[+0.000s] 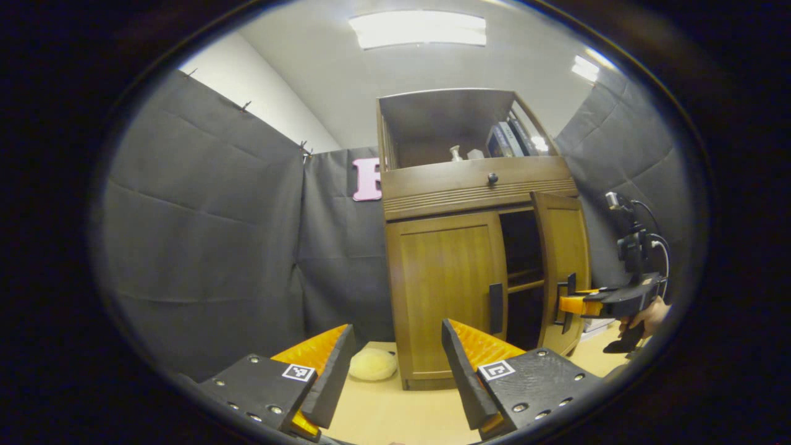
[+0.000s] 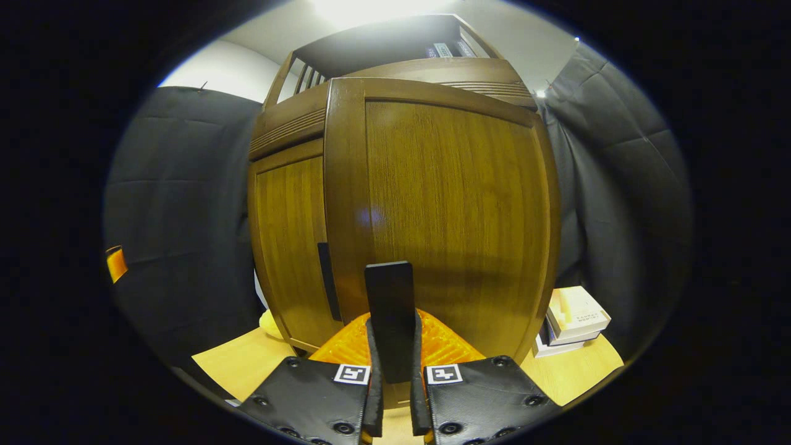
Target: Open the right door of the double-door shoe cabinet with the right hand, and open the left door with the left hand.
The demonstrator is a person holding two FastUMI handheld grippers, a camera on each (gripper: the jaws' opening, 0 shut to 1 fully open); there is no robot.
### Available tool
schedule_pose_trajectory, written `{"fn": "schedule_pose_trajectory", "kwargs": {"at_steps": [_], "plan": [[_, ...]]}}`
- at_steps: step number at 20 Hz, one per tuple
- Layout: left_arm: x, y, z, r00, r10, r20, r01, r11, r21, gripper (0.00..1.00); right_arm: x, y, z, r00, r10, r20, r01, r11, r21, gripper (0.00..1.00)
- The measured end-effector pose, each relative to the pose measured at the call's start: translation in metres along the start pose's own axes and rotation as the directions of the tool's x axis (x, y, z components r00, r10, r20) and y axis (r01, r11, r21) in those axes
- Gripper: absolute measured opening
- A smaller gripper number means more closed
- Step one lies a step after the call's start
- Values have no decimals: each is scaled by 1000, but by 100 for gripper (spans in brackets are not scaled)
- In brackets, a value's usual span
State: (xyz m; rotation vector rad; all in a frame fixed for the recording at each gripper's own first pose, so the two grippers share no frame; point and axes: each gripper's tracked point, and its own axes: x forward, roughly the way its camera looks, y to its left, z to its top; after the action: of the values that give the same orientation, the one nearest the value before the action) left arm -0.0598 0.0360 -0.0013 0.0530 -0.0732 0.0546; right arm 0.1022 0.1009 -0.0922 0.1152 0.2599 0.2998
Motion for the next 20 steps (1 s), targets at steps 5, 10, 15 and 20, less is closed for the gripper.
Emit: {"fn": "schedule_pose_trajectory", "kwargs": {"at_steps": [5,10,15,20], "plan": [[9,-31,1,998,-58,3,58,998,-15,82,-24,-12,-2,1000,-2,-15,3,1000,23,19],[20,-68,5,992,-122,14,122,992,-41,80,-50,-25,-4,999,-17,-32,18,999,28,16],[25,-103,6,983,-185,19,186,981,-48,80,-79,-45,-4,998,-45,-44,46,999,16,19],[31,-134,8,974,-227,21,227,972,-63,80,-99,-70,-6,996,-85,-40,86,996,20,16]]}}
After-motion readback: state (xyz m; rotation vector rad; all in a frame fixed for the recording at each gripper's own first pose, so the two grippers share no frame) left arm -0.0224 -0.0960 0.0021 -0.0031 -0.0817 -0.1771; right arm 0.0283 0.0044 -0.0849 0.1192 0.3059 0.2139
